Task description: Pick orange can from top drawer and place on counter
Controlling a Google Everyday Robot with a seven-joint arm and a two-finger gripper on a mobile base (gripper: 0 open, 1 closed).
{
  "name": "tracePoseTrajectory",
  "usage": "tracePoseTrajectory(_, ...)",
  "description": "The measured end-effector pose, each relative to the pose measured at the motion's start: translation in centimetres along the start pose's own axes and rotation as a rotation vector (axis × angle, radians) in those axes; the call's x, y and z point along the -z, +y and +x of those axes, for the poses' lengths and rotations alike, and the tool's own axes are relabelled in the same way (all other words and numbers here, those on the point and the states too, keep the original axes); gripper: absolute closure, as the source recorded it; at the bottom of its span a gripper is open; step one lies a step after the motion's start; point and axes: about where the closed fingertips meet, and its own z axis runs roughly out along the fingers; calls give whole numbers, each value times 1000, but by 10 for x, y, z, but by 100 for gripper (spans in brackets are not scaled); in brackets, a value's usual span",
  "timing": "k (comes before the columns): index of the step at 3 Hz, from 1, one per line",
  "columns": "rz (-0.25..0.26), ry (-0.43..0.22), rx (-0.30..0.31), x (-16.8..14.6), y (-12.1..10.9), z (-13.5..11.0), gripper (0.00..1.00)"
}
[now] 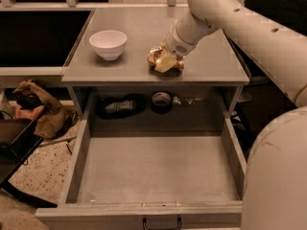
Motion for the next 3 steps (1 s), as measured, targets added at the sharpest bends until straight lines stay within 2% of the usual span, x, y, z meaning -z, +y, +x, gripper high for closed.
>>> tracePoseTrajectory(3, 0, 0, 0, 0, 0, 0, 13)
